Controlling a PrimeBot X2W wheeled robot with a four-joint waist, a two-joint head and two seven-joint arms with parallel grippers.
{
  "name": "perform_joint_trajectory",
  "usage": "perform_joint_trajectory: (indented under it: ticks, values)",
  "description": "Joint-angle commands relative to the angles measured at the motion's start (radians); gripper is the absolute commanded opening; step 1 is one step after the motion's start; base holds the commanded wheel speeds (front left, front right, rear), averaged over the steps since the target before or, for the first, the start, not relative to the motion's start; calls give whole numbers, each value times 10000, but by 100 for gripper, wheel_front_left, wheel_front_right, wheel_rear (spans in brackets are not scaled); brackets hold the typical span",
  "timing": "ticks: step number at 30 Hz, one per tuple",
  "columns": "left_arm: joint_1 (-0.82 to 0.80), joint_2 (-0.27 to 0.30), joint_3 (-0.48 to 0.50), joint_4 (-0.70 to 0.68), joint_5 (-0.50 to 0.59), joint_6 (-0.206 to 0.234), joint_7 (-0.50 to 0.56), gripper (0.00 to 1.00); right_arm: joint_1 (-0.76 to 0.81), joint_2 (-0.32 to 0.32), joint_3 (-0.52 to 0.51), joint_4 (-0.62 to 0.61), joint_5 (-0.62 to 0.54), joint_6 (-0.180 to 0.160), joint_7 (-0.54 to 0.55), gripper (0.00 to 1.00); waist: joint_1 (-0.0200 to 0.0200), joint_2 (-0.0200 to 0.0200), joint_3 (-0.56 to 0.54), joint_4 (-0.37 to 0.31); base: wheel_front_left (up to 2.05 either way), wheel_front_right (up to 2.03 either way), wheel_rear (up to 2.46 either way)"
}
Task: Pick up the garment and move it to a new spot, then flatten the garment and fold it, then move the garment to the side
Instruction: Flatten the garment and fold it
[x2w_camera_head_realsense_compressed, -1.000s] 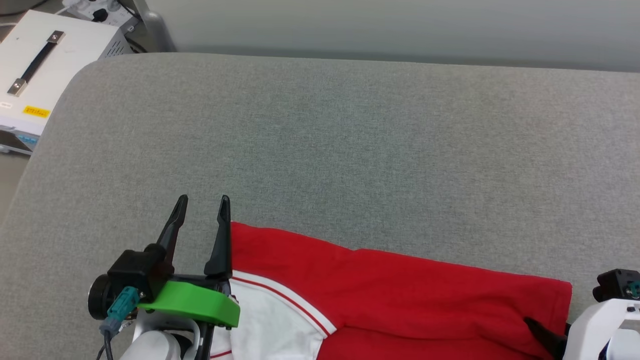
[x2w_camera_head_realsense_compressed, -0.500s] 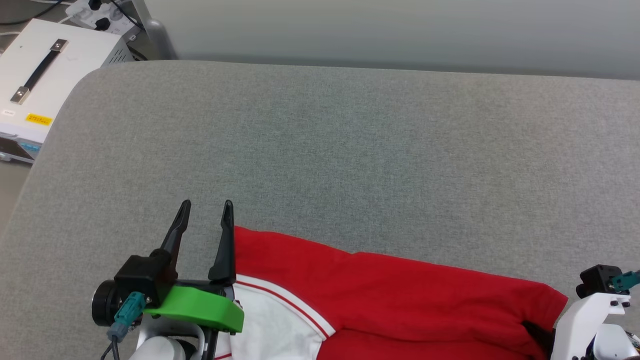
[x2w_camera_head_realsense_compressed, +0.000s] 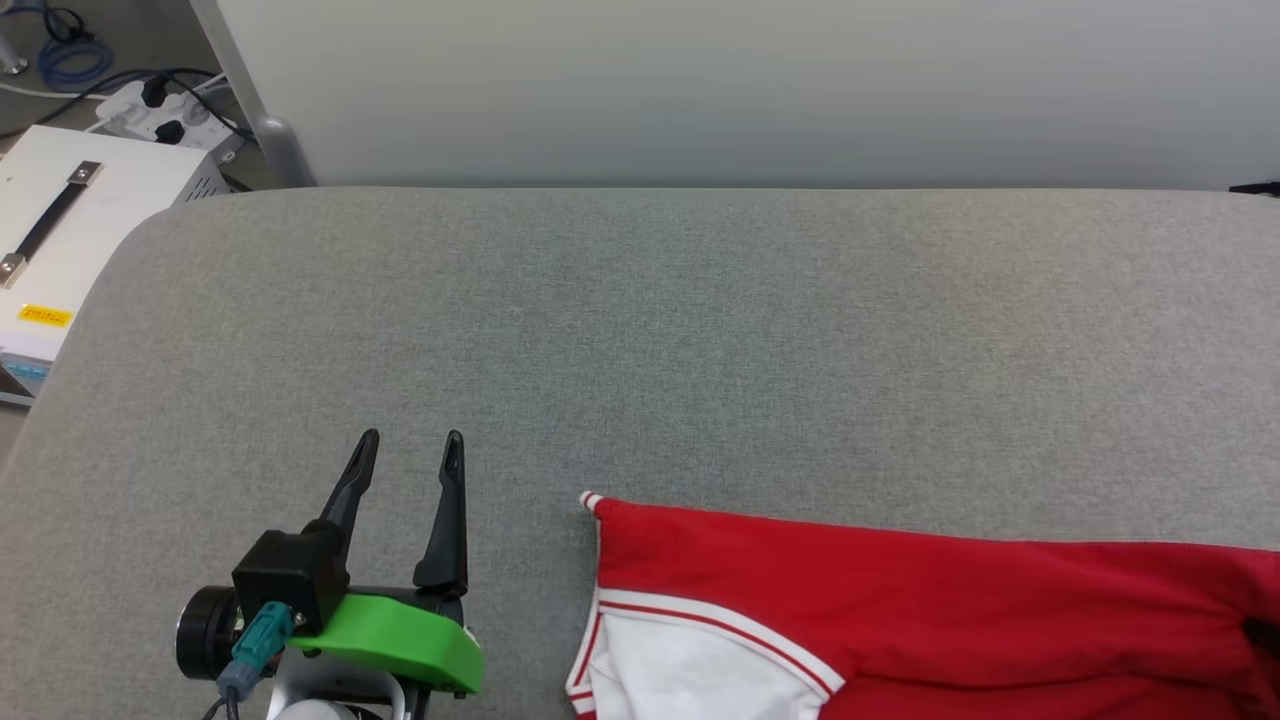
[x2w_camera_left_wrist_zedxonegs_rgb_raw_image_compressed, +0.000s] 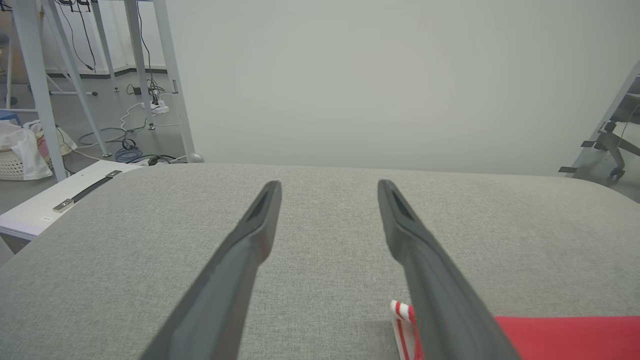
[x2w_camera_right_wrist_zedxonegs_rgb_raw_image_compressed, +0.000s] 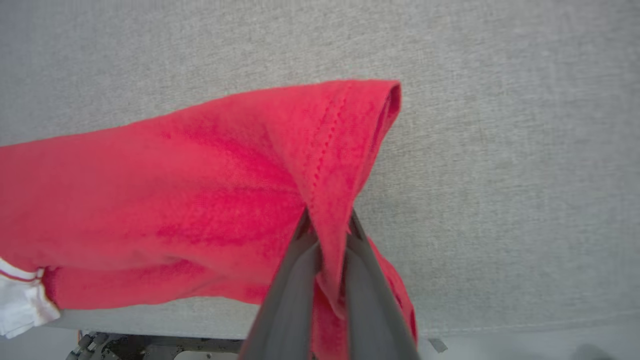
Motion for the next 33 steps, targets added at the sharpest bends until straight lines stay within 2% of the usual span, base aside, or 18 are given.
perform_joint_trajectory:
  ticks: [1,6,10,16,20,23,27,33]
  values:
    - [91,76,-8,-44,142,85,35,100,-80,-98,-241,59,-95,-6,148,0,0,-1,-64,-33,0,0,0]
    - [204,88,-34,-97,133,164,63,100,-58,118,-726,-144,34,-6,868,0,0,-1,-162,-69,0,0,0]
    - [198,87,-79,-148,138,183,100,100,-320,1210,-944,-549,1181,-6,1918,0,0,-1,-175,-49,0,0,0]
    - [31,58,-187,-201,166,144,164,100,-743,3307,-1288,-1011,3602,-6,4049,0,0,-1,-69,138,0,0,0]
    - [-144,-21,-269,-184,169,92,178,100,-899,3758,-1029,-980,4694,-6,4686,0,0,-1,48,355,0,0,0]
    - [-276,-80,-328,-145,174,57,191,100,-977,3808,-417,-819,5453,-6,4542,0,0,-1,176,560,0,0,0]
    - [-473,-147,-383,-68,175,6,201,100,-1175,3814,1052,-525,6471,-6,3669,0,0,-1,441,813,0,0,0]
    - [-862,-329,-478,98,201,-112,110,100,-1666,3817,3171,-250,6819,-6,2348,0,0,-1,976,1229,0,0,0]
